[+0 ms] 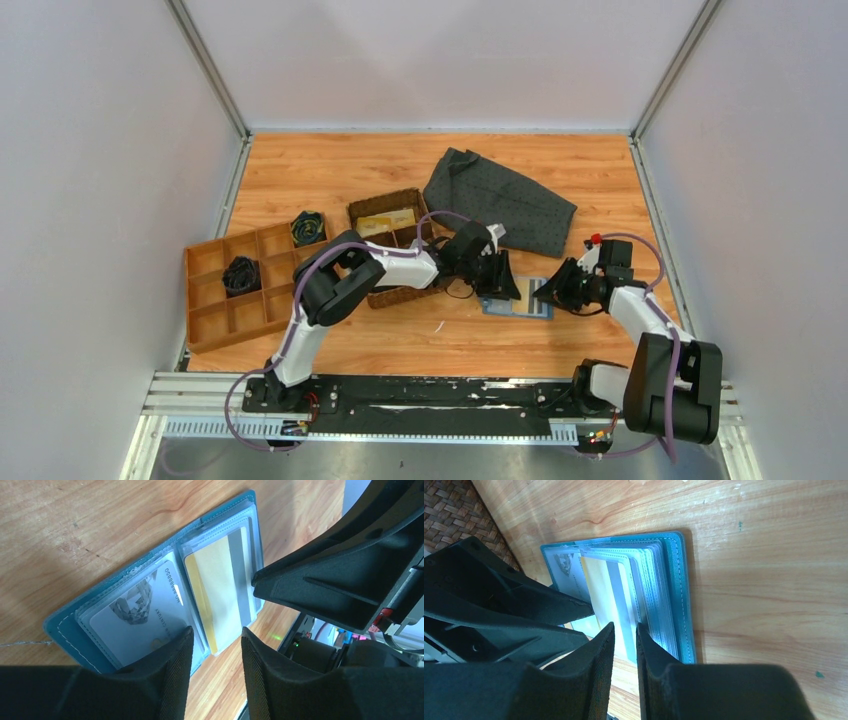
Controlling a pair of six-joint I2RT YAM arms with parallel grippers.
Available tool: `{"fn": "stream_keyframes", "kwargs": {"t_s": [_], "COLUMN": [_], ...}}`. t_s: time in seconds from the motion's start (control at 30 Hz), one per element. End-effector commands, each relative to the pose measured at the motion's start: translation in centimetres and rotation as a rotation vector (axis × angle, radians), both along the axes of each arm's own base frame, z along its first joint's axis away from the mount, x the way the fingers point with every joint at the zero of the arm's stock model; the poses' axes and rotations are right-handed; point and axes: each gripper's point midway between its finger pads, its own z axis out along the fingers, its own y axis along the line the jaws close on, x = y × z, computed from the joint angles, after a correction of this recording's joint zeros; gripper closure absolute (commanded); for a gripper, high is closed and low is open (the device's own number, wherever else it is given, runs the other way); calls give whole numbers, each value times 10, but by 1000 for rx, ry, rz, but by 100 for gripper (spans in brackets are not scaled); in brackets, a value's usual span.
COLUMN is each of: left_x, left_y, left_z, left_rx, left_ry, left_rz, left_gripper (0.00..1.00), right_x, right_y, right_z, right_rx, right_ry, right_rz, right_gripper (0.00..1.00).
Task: Take the credit cards out of the card holder
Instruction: Remove the credit card from the card holder.
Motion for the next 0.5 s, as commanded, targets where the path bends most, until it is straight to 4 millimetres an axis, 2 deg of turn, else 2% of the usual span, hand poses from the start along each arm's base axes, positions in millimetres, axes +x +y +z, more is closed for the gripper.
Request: {"fn": "stream_keyframes", "kwargs": {"t_s": [0.0,0.2,0.33,0.47], "left_x": [-4,-5,-5,-2], "left_y": [2,4,3,5], "left_z": [-18,-23,-23,-22], "left_rx": [30,40,27,21], "left_ry": [18,28,36,36], "left_rz": [-9,-3,4,25], "left_gripper": [58,65,66,74], "right_x": [-27,-33,-35,-35], "right_y": [-2,5,8,7], "right_z": [-27,-36,-39,-38], "right_rx": [-38,11,31,24], "right_ry": [128,154,162,159], "right_rz": [12,15,11,7], "right_gripper": [75,75,76,76]}}
